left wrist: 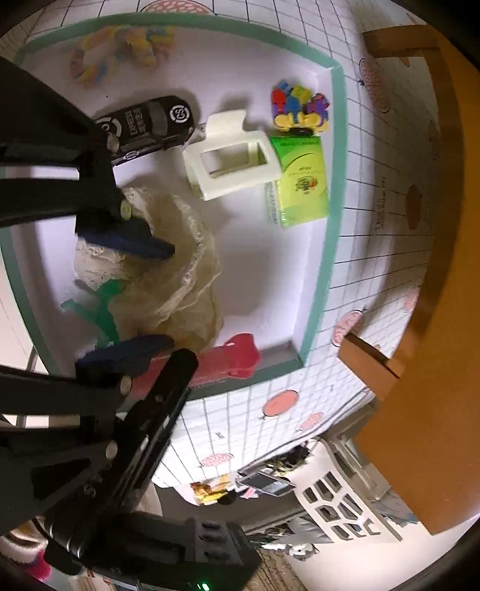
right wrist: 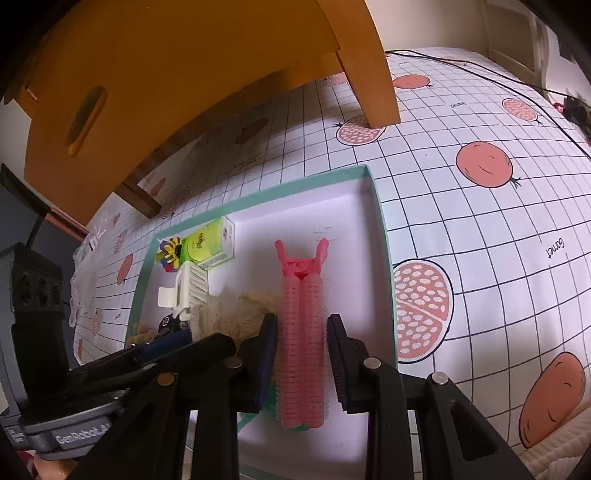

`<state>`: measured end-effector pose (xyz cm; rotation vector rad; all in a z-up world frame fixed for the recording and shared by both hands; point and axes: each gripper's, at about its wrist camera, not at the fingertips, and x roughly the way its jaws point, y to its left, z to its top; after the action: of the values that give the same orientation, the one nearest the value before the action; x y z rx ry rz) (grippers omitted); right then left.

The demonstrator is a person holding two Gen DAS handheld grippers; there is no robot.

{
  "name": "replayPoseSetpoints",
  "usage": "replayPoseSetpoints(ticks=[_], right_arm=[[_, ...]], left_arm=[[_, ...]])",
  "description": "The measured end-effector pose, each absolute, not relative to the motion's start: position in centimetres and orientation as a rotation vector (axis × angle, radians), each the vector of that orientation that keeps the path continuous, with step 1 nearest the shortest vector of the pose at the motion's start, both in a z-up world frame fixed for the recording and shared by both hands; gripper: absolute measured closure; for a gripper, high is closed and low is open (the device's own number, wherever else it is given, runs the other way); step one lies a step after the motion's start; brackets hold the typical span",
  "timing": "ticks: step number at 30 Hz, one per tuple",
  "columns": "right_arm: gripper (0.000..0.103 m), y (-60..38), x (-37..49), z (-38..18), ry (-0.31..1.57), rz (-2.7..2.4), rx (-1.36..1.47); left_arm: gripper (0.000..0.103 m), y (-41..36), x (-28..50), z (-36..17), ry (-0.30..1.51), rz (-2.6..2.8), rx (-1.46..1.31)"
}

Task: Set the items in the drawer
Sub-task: 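Grasp the white lace cloth with the left tool while the right holds the pink curlers, then carry the lace cloth with the left tool while the right carries the curlers to the drawer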

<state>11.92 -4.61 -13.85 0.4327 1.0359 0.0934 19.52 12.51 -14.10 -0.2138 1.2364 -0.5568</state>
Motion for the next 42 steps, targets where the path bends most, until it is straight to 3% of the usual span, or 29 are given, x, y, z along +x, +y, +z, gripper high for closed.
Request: replayPoseSetpoints(ticks=[4, 8, 35, 42], right_arm=[[0.074, -4.1, 11.9, -13.8, 1.040, 0.104, 0.410], [0.074, -4.2, 11.8, -13.8, 1.039, 0.097, 0.411], [0.074, -7.0, 11.5, -13.1, 1.004, 0.003, 0.462], [0.074, -6.8, 11.5, -12.9, 0.993, 0.027, 0.468]], left_arm=[[0.084, 12.7, 19.5, -14.6, 1.239, -0.551, -0.217], [0.093, 13.2, 19.5, -14.8, 1.229, -0.499, -0.192], [0.096, 15.5, 19.4, -14.2, 1.177, -0.377, -0.131], [0.096, 15.6, 18.6, -10.7, 1.047, -0.441, -0.186]])
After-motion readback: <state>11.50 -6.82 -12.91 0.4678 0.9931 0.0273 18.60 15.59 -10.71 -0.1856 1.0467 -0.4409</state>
